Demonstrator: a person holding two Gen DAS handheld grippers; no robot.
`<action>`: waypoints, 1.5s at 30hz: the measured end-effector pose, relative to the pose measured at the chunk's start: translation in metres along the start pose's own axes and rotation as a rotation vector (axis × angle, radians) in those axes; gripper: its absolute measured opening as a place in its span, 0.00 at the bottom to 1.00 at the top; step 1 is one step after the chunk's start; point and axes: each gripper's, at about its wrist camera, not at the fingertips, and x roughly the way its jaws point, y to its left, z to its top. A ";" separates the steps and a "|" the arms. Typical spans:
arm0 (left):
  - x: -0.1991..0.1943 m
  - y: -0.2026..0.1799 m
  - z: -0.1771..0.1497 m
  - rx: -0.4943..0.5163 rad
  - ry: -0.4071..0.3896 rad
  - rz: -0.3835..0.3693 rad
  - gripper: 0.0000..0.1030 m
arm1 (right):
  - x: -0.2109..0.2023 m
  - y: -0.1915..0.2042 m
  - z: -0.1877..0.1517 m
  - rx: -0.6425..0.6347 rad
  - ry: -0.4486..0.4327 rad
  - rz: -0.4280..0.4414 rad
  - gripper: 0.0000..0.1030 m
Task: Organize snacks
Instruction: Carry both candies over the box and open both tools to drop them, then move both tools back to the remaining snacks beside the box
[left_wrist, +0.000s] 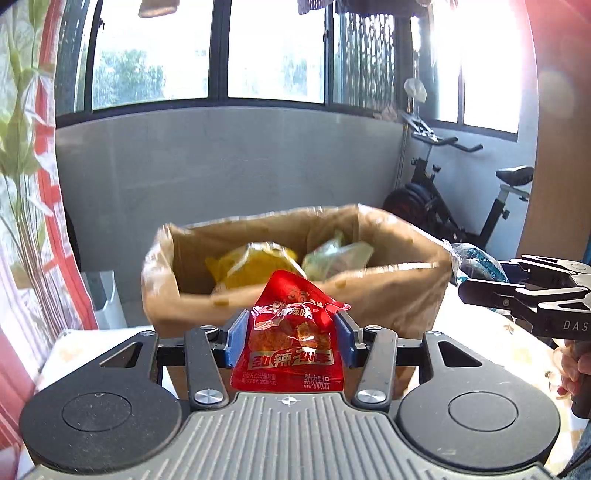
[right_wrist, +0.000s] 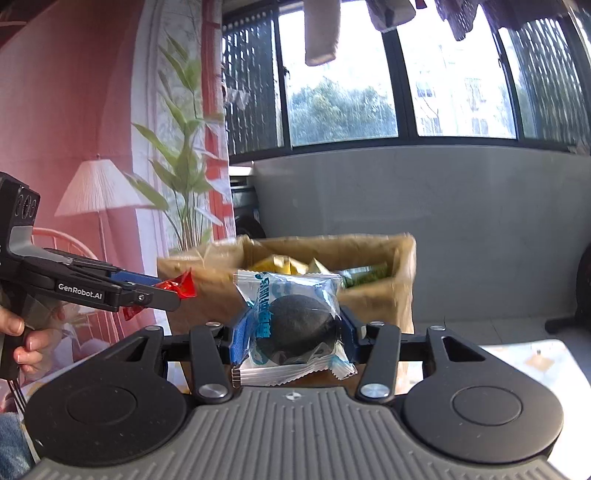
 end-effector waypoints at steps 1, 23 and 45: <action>0.001 0.000 0.010 0.002 -0.018 0.005 0.51 | 0.006 -0.001 0.009 -0.017 -0.012 0.001 0.49; 0.041 0.037 0.032 -0.066 0.080 0.117 0.68 | 0.082 -0.041 0.028 -0.006 0.042 -0.100 0.73; -0.082 0.111 -0.035 -0.154 0.172 0.185 0.72 | 0.042 0.019 -0.009 0.072 0.117 0.034 0.75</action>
